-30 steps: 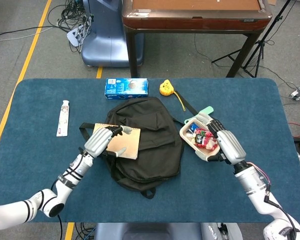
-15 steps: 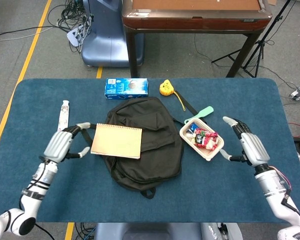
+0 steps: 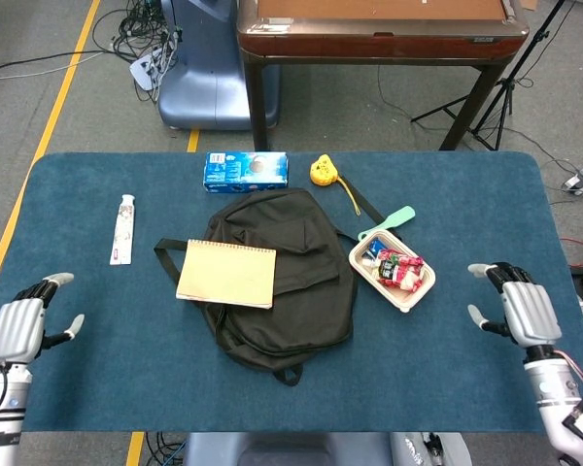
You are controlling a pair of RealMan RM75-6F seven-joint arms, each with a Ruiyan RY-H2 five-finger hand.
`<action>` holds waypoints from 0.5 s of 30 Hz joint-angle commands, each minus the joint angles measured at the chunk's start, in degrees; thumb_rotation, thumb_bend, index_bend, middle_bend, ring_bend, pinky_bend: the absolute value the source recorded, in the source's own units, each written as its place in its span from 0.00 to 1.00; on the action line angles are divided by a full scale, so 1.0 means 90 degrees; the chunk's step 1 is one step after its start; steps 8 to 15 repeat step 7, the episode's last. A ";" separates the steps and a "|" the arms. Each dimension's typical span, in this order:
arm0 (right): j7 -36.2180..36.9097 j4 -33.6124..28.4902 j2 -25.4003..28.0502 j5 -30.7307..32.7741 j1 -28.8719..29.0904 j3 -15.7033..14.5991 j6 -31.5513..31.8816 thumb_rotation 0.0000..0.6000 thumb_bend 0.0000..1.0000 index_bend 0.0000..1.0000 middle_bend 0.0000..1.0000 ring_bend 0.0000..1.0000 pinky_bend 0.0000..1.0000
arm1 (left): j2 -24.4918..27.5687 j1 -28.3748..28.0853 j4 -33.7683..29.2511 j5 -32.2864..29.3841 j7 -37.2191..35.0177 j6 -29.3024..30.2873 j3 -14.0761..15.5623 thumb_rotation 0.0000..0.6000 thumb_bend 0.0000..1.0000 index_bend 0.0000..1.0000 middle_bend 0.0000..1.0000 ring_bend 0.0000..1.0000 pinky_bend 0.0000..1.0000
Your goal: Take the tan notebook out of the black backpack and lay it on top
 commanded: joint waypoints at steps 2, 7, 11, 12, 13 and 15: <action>-0.0192 0.0006 -0.0153 -0.0186 -0.0295 -0.0132 0.0367 1.00 0.33 0.31 0.32 0.18 0.21 | -0.0018 0.0268 -0.0098 0.0172 0.0190 0.0250 0.0102 1.00 0.25 0.25 0.24 0.27 0.28; -0.0226 -0.0022 -0.0191 -0.0301 -0.0470 -0.0148 0.0565 1.00 0.33 0.31 0.32 0.18 0.21 | -0.0086 0.0464 -0.0186 0.0349 0.0278 0.0368 0.0129 1.00 0.25 0.25 0.24 0.27 0.27; -0.0226 -0.0022 -0.0191 -0.0301 -0.0470 -0.0148 0.0565 1.00 0.33 0.31 0.32 0.18 0.21 | -0.0086 0.0464 -0.0186 0.0349 0.0278 0.0368 0.0129 1.00 0.25 0.25 0.24 0.27 0.27; -0.0226 -0.0022 -0.0191 -0.0301 -0.0470 -0.0148 0.0565 1.00 0.33 0.31 0.32 0.18 0.21 | -0.0086 0.0464 -0.0186 0.0349 0.0278 0.0368 0.0129 1.00 0.25 0.25 0.24 0.27 0.27; -0.0226 -0.0022 -0.0191 -0.0301 -0.0470 -0.0148 0.0565 1.00 0.33 0.31 0.32 0.18 0.21 | -0.0086 0.0464 -0.0186 0.0349 0.0278 0.0368 0.0129 1.00 0.25 0.25 0.24 0.27 0.27; -0.0226 -0.0022 -0.0191 -0.0301 -0.0470 -0.0148 0.0565 1.00 0.33 0.31 0.32 0.18 0.21 | -0.0086 0.0464 -0.0186 0.0349 0.0278 0.0368 0.0129 1.00 0.25 0.25 0.24 0.27 0.27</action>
